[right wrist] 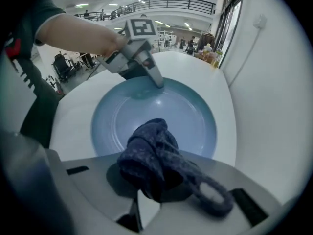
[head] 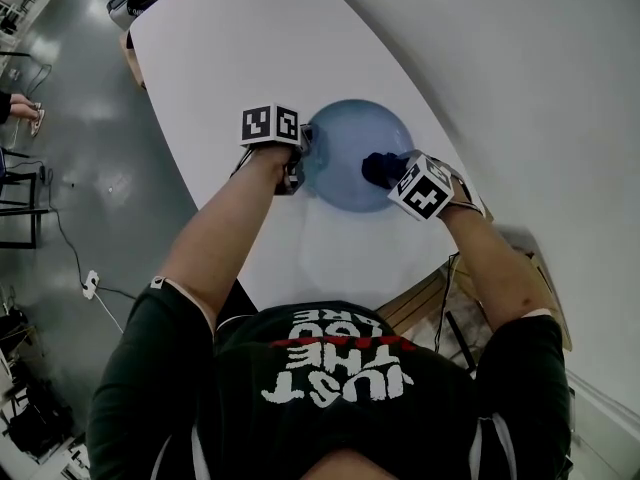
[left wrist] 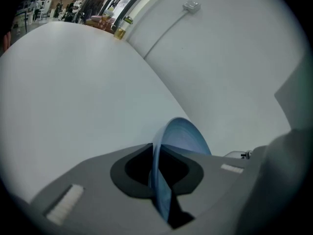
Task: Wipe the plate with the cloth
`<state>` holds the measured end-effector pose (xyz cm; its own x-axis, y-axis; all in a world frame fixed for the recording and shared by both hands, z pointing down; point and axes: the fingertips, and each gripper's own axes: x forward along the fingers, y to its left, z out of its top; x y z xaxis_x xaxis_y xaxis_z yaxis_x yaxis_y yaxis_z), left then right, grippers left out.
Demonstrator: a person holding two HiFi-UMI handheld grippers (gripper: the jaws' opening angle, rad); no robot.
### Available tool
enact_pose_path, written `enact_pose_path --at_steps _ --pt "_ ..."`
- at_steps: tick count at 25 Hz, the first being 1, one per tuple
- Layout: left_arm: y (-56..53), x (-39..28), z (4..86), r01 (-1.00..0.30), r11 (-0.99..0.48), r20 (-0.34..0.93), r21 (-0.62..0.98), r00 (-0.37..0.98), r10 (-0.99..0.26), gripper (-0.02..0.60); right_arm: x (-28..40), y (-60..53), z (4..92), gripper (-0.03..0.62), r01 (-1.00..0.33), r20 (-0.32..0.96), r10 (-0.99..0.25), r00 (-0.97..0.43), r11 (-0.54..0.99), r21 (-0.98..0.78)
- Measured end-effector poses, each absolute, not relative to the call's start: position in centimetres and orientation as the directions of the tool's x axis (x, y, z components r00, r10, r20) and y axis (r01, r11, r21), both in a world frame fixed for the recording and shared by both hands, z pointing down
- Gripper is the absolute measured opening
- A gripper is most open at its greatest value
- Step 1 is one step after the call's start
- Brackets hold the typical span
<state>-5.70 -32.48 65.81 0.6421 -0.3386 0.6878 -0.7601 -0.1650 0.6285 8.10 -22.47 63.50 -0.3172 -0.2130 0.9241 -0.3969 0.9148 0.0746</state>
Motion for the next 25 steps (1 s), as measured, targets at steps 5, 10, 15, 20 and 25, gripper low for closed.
enact_pose_path --at_steps 5,10,15,20,25 --pt "-32.4 -5.9 65.8 -0.763 -0.166 0.688 0.625 0.638 -0.345 0.026 3.7 -18.8 63.3 0.046 -0.330 0.909 -0.151 -0.389 0.944 0.015" --pt "-32.4 -5.7 65.8 -0.759 -0.173 0.687 0.627 0.644 -0.335 0.026 -0.8 -19.6 63.4 0.046 -0.322 0.876 -0.161 -0.454 0.947 0.007" --pt "-32.4 -4.9 65.5 -0.747 -0.219 0.683 0.628 0.664 -0.304 0.026 -3.0 -23.7 63.2 0.046 -0.405 0.840 -0.243 -0.485 0.914 0.031" --pt "-31.8 -4.8 65.4 -0.742 -0.255 0.683 0.621 0.671 -0.289 0.018 -1.6 -28.9 63.2 0.048 -0.530 0.820 -0.344 -0.457 0.846 0.059" --pt "-31.7 -4.9 65.4 -0.738 -0.253 0.681 0.626 0.675 -0.284 0.018 2.0 -33.5 63.5 0.048 -0.662 0.807 -0.439 -0.396 0.745 0.080"
